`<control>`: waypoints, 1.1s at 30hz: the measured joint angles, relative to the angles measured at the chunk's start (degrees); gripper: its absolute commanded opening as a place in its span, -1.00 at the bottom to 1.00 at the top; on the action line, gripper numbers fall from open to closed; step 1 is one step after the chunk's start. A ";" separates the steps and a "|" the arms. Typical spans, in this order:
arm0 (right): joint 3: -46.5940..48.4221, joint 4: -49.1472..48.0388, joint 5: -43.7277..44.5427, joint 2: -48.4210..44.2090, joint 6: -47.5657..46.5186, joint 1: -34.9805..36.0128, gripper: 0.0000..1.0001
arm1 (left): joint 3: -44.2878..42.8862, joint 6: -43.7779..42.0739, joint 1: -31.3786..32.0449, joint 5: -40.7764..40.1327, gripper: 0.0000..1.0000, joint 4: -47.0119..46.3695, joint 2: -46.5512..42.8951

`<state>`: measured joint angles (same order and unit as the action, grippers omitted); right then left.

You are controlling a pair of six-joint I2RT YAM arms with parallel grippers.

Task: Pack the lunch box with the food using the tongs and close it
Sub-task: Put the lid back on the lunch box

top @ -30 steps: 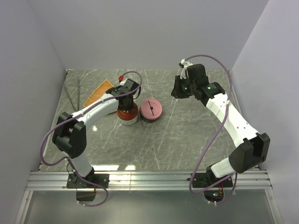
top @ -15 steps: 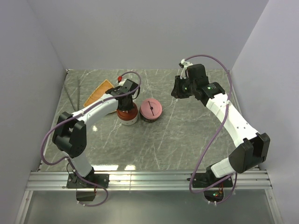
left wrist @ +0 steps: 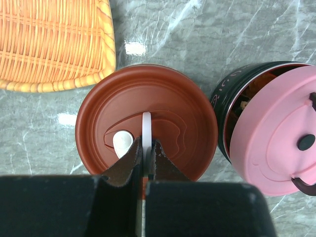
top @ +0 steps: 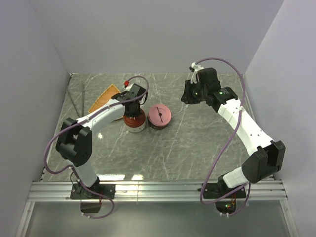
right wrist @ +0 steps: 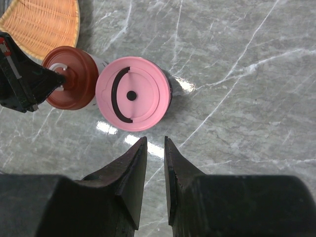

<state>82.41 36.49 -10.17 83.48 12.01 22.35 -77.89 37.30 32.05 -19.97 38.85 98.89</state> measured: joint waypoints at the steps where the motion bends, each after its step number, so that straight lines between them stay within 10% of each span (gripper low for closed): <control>1: 0.00 0.00 0.02 0.00 0.00 0.00 -0.45 | 0.13 -0.02 -0.02 0.02 -0.99 -0.15 0.00; 6: 0.00 0.00 0.04 0.00 -0.04 0.00 -0.45 | 0.42 -0.02 -0.07 0.02 -0.99 -0.66 0.00; 11: 0.00 0.02 0.07 0.00 -0.15 0.00 -0.44 | 0.50 -0.24 -0.11 0.04 -0.17 -0.85 0.00; 19: 0.00 0.04 0.68 0.00 -0.17 0.00 -0.42 | 0.76 0.46 0.13 1.27 0.46 -2.99 -0.04; 33: 0.00 0.09 1.79 0.00 -0.57 0.00 -0.41 | 0.76 0.85 -0.07 0.61 0.79 -0.79 -9.68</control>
<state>82.41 36.58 -8.38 83.48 11.44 22.35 -77.12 38.15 31.99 -19.35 38.06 89.21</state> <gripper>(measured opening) 0.292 0.881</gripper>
